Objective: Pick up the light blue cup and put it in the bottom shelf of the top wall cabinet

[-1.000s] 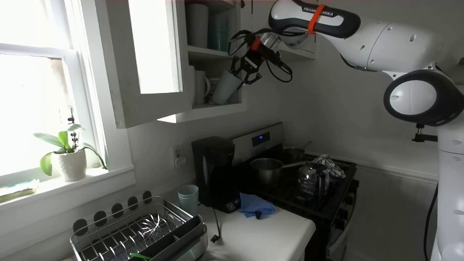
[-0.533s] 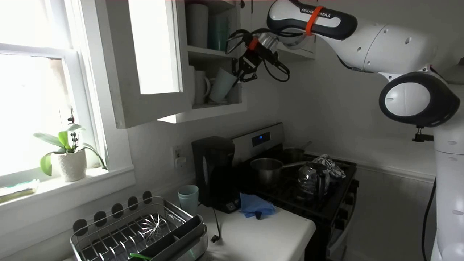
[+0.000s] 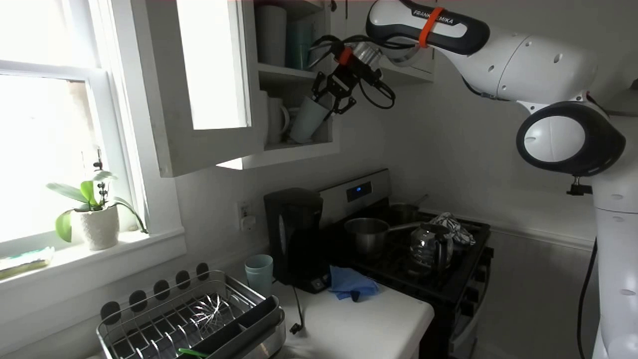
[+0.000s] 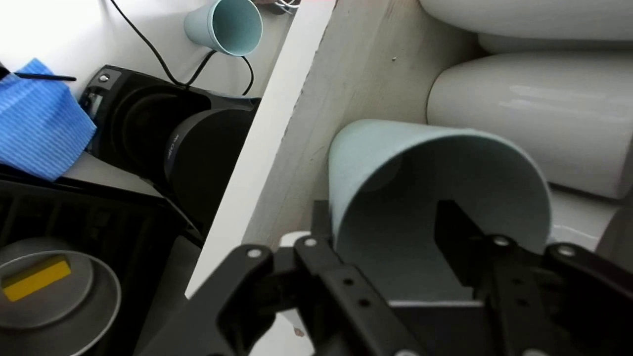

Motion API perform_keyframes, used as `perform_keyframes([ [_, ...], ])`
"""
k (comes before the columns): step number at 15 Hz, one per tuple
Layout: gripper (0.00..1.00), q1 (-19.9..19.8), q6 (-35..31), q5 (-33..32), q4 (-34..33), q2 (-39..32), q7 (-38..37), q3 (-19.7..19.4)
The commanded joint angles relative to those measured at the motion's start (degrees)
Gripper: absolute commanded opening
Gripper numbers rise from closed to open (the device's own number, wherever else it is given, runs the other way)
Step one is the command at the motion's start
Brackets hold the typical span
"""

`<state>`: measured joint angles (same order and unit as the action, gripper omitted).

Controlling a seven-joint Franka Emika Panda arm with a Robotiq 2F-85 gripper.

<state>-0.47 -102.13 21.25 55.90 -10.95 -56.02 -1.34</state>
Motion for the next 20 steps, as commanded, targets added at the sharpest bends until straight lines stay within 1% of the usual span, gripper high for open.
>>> perform_keyframes([
  [1,0.89,0.06,-0.29,1.27,-3.67,-1.71,-2.46,0.27],
  [2,0.95,0.02,-0.72,1.54,-3.88,-1.84,-2.53,0.33],
  [3,1.0,0.0,-1.05,1.81,-3.91,-1.9,-2.51,0.4],
  [13,1.0,0.26,-5.74,2.37,-4.0,-3.01,-1.29,1.58],
  [20,1.0,-0.09,-8.62,4.41,-3.64,-2.72,1.2,2.77],
])
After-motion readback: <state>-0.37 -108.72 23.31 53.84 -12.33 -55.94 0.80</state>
